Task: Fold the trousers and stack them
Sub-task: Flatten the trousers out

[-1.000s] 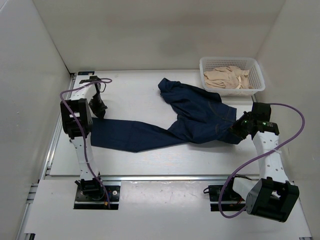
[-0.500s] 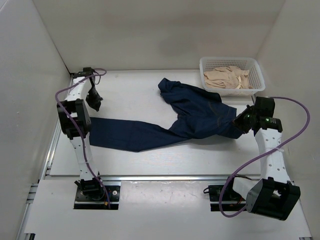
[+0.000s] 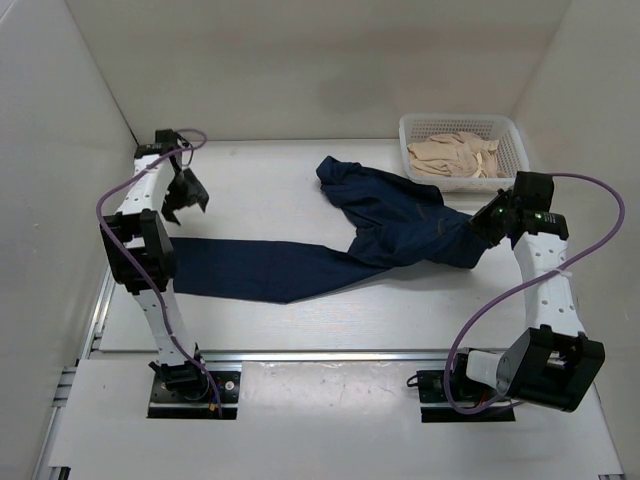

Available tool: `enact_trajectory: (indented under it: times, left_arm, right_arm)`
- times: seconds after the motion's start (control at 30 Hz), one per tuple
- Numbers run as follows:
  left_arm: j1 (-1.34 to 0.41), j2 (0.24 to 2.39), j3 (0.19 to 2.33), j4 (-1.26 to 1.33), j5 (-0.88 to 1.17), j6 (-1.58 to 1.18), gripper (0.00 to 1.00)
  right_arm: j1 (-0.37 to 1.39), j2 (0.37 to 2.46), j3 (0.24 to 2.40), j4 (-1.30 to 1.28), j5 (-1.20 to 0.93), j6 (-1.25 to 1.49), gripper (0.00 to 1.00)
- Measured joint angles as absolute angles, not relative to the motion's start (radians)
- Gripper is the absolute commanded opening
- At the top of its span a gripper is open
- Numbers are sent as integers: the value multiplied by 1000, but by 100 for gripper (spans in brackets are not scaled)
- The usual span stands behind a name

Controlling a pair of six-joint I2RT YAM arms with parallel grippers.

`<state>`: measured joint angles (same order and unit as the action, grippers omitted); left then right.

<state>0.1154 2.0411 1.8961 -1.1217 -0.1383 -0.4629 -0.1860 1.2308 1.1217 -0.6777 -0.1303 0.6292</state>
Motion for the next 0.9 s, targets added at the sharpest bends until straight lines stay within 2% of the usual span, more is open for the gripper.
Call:
enact_trajectory:
  times: [0.13, 0.17, 0.5, 0.63, 0.8, 0.9]
  left_arm:
    - [117, 2033, 1669, -1086, -138, -472, 83]
    - [117, 2040, 1645, -1091, -139, -472, 80]
    - [95, 2142, 1668, -1034, -131, -490, 72]
    - [88, 2174, 1685, -1030, -123, -499, 57]
    - [81, 2180, 1688, -1029, -126, -503, 10]
    - [81, 2174, 1681, -1028, -129, -497, 10]
  right_arm:
    - [-186, 1222, 1090, -675, -134, 628, 0]
    - [-186, 1222, 1082, -675, -135, 627, 0]
    - [-186, 1199, 1062, -678, -142, 622, 0]
    - [-186, 1187, 1053, -677, -146, 620, 0]
    - [-186, 1184, 1048, -679, -153, 620, 0]
    - [-186, 1184, 1048, -678, -154, 619, 0]
